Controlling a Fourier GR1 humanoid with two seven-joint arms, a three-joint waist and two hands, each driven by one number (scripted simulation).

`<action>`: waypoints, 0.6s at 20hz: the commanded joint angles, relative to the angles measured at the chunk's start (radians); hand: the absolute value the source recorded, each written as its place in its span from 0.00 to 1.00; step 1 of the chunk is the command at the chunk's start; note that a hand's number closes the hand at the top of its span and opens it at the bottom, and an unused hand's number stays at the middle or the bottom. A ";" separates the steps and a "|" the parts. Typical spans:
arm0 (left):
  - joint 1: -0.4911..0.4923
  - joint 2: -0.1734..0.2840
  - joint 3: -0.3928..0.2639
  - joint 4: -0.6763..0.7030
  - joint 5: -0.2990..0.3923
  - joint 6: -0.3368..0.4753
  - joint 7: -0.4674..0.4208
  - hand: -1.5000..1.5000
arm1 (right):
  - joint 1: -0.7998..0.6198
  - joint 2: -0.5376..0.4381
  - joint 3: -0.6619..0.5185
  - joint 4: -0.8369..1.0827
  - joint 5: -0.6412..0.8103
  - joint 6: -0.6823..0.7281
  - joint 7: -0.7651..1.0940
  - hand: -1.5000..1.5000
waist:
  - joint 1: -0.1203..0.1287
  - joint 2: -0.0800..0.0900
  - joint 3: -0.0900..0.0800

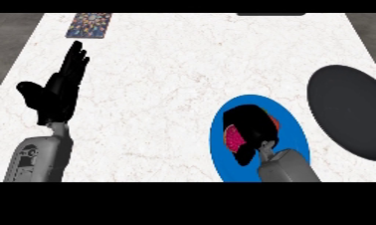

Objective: Pick the cupcake from the plate and place it in the pan

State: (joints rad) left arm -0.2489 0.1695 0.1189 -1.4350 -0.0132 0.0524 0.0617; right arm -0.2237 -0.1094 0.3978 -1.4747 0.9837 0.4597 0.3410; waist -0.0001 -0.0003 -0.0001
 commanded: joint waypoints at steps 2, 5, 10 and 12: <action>0.004 0.000 -0.005 -0.046 -0.006 0.013 0.054 0.50 | 0.189 -0.044 0.072 -0.200 0.038 -0.050 -0.024 1.00 | -0.008 -0.003 0.000; 0.046 0.001 -0.005 -0.060 -0.008 0.009 0.041 0.50 | 0.415 -0.200 0.173 -0.358 0.046 -0.090 -0.162 1.00 | -0.031 -0.012 0.001; 0.044 0.037 0.047 -0.011 0.027 -0.020 0.008 0.50 | 0.630 -0.332 0.238 -0.669 0.137 -0.256 -0.178 1.00 | -0.049 -0.012 0.000; 0.050 0.033 0.033 -0.062 0.014 -0.005 0.040 0.50 | 0.662 -0.379 0.186 -0.754 0.141 -0.358 -0.237 1.00 | -0.057 -0.020 0.002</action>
State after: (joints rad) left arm -0.2112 0.1947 0.1485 -1.4723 0.0015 0.0466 0.0902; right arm 0.3185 -0.3969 0.5974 -2.0618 1.0860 0.2533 0.1704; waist -0.0464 -0.0153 0.0003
